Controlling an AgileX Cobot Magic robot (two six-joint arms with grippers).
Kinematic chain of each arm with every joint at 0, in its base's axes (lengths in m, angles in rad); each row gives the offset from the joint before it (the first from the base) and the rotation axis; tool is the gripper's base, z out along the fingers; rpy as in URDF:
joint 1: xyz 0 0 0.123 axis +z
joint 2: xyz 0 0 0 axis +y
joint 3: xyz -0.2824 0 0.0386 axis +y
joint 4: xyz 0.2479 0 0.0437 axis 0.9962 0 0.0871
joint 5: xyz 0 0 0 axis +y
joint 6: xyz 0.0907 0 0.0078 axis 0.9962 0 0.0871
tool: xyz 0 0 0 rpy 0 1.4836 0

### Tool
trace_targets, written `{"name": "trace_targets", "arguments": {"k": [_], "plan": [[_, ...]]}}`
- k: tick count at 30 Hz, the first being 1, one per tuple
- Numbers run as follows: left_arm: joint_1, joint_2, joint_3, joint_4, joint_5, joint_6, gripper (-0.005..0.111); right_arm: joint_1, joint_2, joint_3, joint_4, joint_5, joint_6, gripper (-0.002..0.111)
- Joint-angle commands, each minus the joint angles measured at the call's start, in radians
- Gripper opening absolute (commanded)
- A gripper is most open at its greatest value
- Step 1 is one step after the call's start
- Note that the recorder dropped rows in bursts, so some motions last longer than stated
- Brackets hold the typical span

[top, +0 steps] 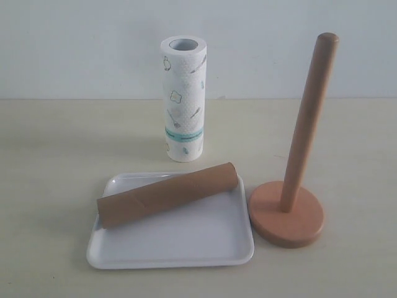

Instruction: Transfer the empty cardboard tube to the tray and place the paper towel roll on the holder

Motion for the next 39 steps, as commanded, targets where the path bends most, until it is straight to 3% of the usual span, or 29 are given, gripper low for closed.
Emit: {"name": "trace_targets", "arguments": {"k": [1,3,5,7,10,13,15,18,20,26,30,35,39], "plan": [[-0.003,-0.002,0.003,0.053,-0.052,0.003,0.004,0.002,-0.003,-0.001,-0.006,-0.003,0.0,0.0],[-0.003,-0.002,0.003,0.043,-0.243,0.003,0.004,0.002,-0.003,-0.001,-0.006,-0.003,0.0,0.0],[-0.003,-0.002,0.003,0.043,-0.675,0.003,0.004,0.002,-0.003,-0.001,-0.006,-0.003,0.0,0.0],[-0.003,-0.002,0.003,0.029,-0.888,0.003,0.004,0.002,-0.003,-0.001,-0.006,-0.003,0.0,0.0],[-0.003,0.067,-0.083,-0.019,-0.812,0.017,0.004,0.002,-0.003,-0.001,-0.006,-0.003,0.0,0.0],[-0.003,0.331,-0.181,0.018,-0.707,0.018,0.004,0.002,-0.003,-0.001,-0.006,-0.003,0.0,0.0],[-0.003,0.464,-0.192,0.019,-0.738,-0.029,0.004,0.002,-0.003,-0.001,-0.006,-0.003,0.0,0.0],[-0.003,0.665,-0.194,0.019,-0.844,-0.208,0.004,0.002,-0.003,-0.001,-0.006,-0.003,0.0,0.0],[-0.003,0.842,-0.194,0.019,-1.001,-0.336,0.004,0.002,-0.003,-0.001,-0.006,-0.003,0.0,0.0],[-0.003,1.066,-0.194,0.062,-1.302,-0.334,0.004,0.002,-0.003,-0.001,-0.006,-0.003,0.0,0.0],[-0.003,1.162,-0.227,0.32,-1.341,-0.334,0.004,0.002,-0.003,-0.001,-0.006,-0.003,0.0,0.0],[-0.003,1.318,-0.378,0.729,-1.339,-0.342,0.004,0.002,-0.003,-0.001,-0.006,-0.003,0.0,0.0],[-0.003,1.46,-0.506,0.893,-1.341,-0.535,0.004,0.002,-0.003,-0.001,-0.006,-0.003,0.0,0.0]]}}
